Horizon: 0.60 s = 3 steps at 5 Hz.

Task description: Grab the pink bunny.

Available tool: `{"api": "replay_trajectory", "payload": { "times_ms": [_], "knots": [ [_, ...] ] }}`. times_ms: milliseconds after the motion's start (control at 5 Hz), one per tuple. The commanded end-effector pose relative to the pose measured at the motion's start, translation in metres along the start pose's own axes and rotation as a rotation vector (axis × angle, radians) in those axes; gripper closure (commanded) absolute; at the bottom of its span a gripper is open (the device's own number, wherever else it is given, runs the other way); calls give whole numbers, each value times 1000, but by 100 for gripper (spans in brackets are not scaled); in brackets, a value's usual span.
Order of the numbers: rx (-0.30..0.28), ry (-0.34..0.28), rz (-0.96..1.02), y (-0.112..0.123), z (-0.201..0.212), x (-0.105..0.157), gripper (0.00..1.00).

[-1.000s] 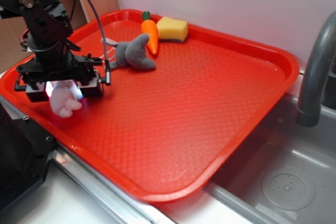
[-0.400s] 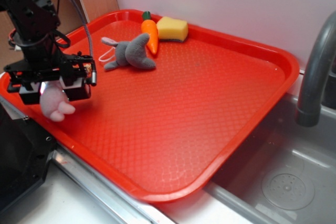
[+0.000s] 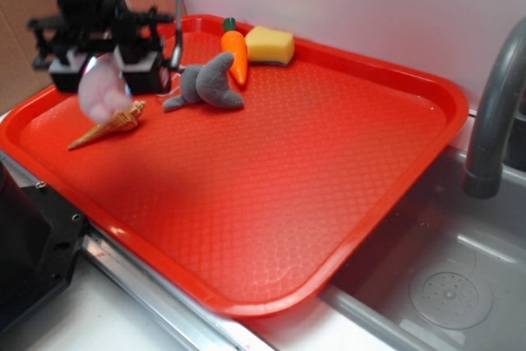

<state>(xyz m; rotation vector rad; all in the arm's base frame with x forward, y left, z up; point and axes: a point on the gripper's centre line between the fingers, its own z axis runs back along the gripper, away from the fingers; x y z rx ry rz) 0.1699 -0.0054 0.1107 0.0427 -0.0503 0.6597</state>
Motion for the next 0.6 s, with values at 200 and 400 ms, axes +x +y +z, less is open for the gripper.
{"api": "replay_trajectory", "payload": {
  "times_ms": [200, 400],
  "knots": [
    [-55, 54, -341, -43, 89, -7, 100],
    [-77, 140, -311, -36, 84, 5, 100]
  ]
}}
